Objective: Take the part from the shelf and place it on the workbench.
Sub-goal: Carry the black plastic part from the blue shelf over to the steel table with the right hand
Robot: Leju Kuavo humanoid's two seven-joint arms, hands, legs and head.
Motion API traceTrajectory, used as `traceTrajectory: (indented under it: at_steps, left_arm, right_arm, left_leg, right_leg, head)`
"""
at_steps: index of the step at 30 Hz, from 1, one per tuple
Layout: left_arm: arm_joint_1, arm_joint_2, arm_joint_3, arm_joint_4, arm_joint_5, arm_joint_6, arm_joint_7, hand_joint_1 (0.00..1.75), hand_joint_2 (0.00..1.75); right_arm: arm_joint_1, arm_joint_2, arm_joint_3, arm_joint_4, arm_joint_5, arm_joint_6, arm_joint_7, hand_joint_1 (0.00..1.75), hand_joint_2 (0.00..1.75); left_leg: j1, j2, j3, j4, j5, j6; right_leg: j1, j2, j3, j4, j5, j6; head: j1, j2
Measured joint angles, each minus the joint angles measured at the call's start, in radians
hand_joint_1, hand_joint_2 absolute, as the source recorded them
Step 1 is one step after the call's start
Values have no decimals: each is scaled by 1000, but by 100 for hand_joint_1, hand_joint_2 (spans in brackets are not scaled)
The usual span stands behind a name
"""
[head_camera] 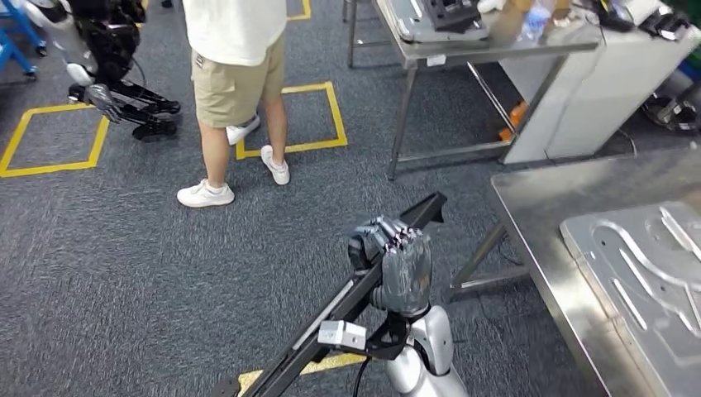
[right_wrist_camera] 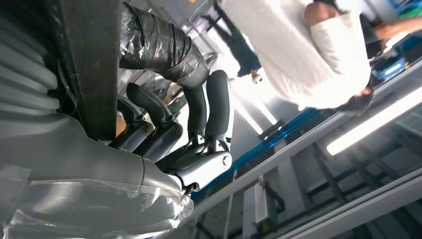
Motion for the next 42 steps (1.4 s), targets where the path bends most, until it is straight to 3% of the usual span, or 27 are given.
traceTrajectory:
  at_steps: [2, 3, 4, 5, 7, 9, 11, 12, 14, 16, 17, 18, 19, 20, 22, 24, 25, 27, 29, 31, 32, 33, 34, 36, 38, 40, 42]
  left_arm:
    - [4, 0, 0, 0, 0, 0, 0, 0, 175]
    - [6, 0, 0, 0, 0, 0, 0, 0, 175]
    - [7, 0, 0, 0, 0, 0, 0, 0, 175]
    - [7, 0, 0, 0, 0, 0, -1, 0, 175]
    - [7, 0, 0, 0, 0, 0, -3, 0, 175]
    - [8, 0, 0, 0, 1, 0, -6, 0, 175]
    - [7, -1, 0, 0, 1, 0, -8, 0, 175]
    - [6, -2, 0, 0, 1, 0, -8, 0, 175]
    - [5, -2, 0, 0, 0, 0, -8, 0, 175]
    - [7, -3, 0, 0, -1, 0, -8, 0, 175]
    - [9, -3, 0, 0, -1, 0, -8, 0, 175]
    - [11, -4, 0, 0, -1, 0, -7, 0, 175]
    - [12, -4, 0, 0, -2, 0, -7, 0, 175]
    - [12, -4, 0, 0, -2, 0, -7, 0, 175]
    - [12, -4, 0, 0, -2, 0, -7, 0, 175]
    - [11, -5, 0, 0, -2, 0, -6, 0, 175]
    - [12, -5, 0, 0, -2, 0, -5, 0, 175]
    - [12, -7, 0, 0, -3, 1, -5, 0, 175]
    - [12, -16, 0, 0, -2, 13, -8, 0, 175]
    - [16, -28, 0, 0, 2, 37, -15, 0, 175]
    - [19, -33, 1, 0, 3, 47, -18, 0, 175]
    - [21, -37, 1, 0, 4, 54, -19, 0, 175]
    - [22, -41, 1, 0, 5, 58, -20, 0, 175]
    - [21, -49, 1, 0, 5, 59, -21, 0, 175]
    - [20, -56, 1, 0, 4, 59, -22, 0, 175]
    - [19, -60, 1, 0, 4, 58, -23, 0, 175]
    - [17, -63, 1, 0, 3, 56, -23, 0, 175]
  right_arm:
    - [5, 0, -2, 0, 0, 0, -6, 175, 175]
    - [9, 0, -3, 0, 0, 0, -10, 175, 175]
    - [12, 0, -4, 0, 0, 0, -14, 175, 175]
    - [13, 0, -6, 0, 1, 0, -16, 175, 175]
    - [13, 0, -7, -3, 5, 0, -16, 175, 175]
    - [11, 2, -8, -8, 13, 0, -13, 175, 175]
    - [10, 2, -10, -10, 21, 0, -7, 175, 175]
    - [10, 2, -12, -12, 25, 0, -4, 175, 175]
    - [7, 3, -14, -15, 32, 0, 1, 175, 175]
    - [5, 3, -16, -16, 38, 0, 5, 175, 175]
    - [5, 3, -17, -16, 39, 0, 6, 175, 175]
    - [6, 3, -18, -16, 41, 0, 7, 175, 175]
    - [7, 3, -20, -16, 43, 0, 7, 175, 175]
    - [7, 3, -21, -16, 45, 0, 7, 175, 175]
    - [6, 3, -24, -16, 50, 0, 8, 175, 175]
    - [6, 3, -27, -17, 53, 0, 8, 175, 175]
    - [7, 2, -28, -18, 55, 0, 9, 175, 175]
    - [8, 1, -33, -23, 58, 0, 11, 175, 175]
    - [8, -1, -40, -29, 60, 0, 14, 175, 175]
    - [9, -2, -45, -32, 61, 0, 15, 175, 175]
    - [11, -4, -47, -33, 60, 0, 14, 175, 175]
    - [13, -5, -50, -33, 60, 0, 12, 175, 175]
    - [16, -8, -53, -33, 60, 0, 10, 175, 175]
    - [18, -11, -59, -36, 61, 0, 6, 175, 175]
    - [16, -12, -62, -43, 64, 0, 6, 175, 175]
    - [14, -13, -64, -50, 70, 0, 7, 175, 175]
    - [15, -15, -68, -55, 75, 0, 8, 175, 175]
  left_leg:
    - [-5, 26, 0, 0, -2, 4]
    - [-6, 39, 0, 0, -3, 5]
    - [-7, 51, 1, 0, -4, 5]
    - [-7, 63, 4, 0, -6, 5]
    - [-10, 80, 10, 1, -11, 0]
    - [-13, 96, 14, 1, -16, -9]
    - [-15, 115, 19, -2, -20, -18]
    - [-14, 110, 20, 2, -25, -23]
    - [-12, 68, 1, 52, -61, -32]
    - [-9, 26, -58, 176, -122, -37]
    - [-8, 20, -89, 238, -143, -40]
    - [-8, 18, -109, 273, -147, -42]
    - [-7, 17, -112, 271, -130, -43]
    - [-5, 13, -97, 230, -96, -44]
    - [2, -26, -42, 99, -28, -46]
    - [6, -65, -13, 30, -8, -41]
    - [5, -70, -12, 27, -12, -36]
    - [4, -49, -11, 22, -6, -22]
    - [4, -25, -7, 12, 0, -5]
    - [0, 2, -5, 7, 0, 5]
    - [-2, 17, -5, 7, -1, 7]
    - [-3, 31, -5, 7, -2, 8]
    - [-3, 44, -4, 7, -4, 8]
    - [-4, 67, 2, 7, -8, 6]
    - [-7, 85, 9, 7, -13, -1]
    - [-10, 101, 14, 5, -18, -10]
    - [-11, 115, 19, 2, -22, -19]
  right_leg:
    - [-1, -19, -61, 121, -48, 4]
    - [-1, -21, -74, 146, -49, 4]
    - [-1, -23, -67, 132, -30, 3]
    - [0, -30, -40, 80, 2, 0]
    - [11, -68, 35, -62, 60, -13]
    - [22, -93, 71, -134, 76, -26]
    - [24, -75, 71, -142, 77, -36]
    - [21, -65, 74, -148, 81, -41]
    - [13, -45, 80, -161, 89, -53]
    - [9, -25, 81, -163, 91, -59]
    - [9, -12, 81, -161, 90, -59]
    - [8, 2, 81, -159, 89, -59]
    - [8, 15, 80, -155, 88, -58]
    - [6, 29, 81, -151, 86, -55]
    - [4, 54, 76, -136, 78, -46]
    - [2, 76, 64, -123, 75, -34]
    - [2, 86, 59, -122, 76, -28]
    - [0, 92, 53, -122, 79, -16]
    - [2, 45, 33, -81, 52, -6]
    - [1, -8, -21, 32, -9, 2]
    - [0, -16, -52, 93, -33, 5]
    - [-1, -20, -73, 135, -44, 6]
    - [-1, -22, -76, 138, -34, 7]
    - [1, -35, -22, 36, 29, 1]
    - [12, -70, 47, -93, 75, -14]
    - [22, -83, 66, -136, 78, -26]
    - [19, -62, 67, -143, 83, -35]
  head:
    - [0, 0]
    - [0, 0]
    - [0, 0]
    - [0, 0]
    - [0, 0]
    - [0, 0]
    - [0, 0]
    - [0, 0]
    - [-1, 0]
    - [-1, 0]
    - [-1, 0]
    - [-1, 0]
    - [-1, 0]
    - [-1, 0]
    - [-1, 0]
    - [-1, 0]
    - [-1, 0]
    - [-1, 0]
    - [0, 0]
    - [1, 0]
    - [1, 0]
    - [1, 0]
    - [1, 0]
    - [1, 0]
    - [1, 0]
    - [1, 0]
    - [0, 0]
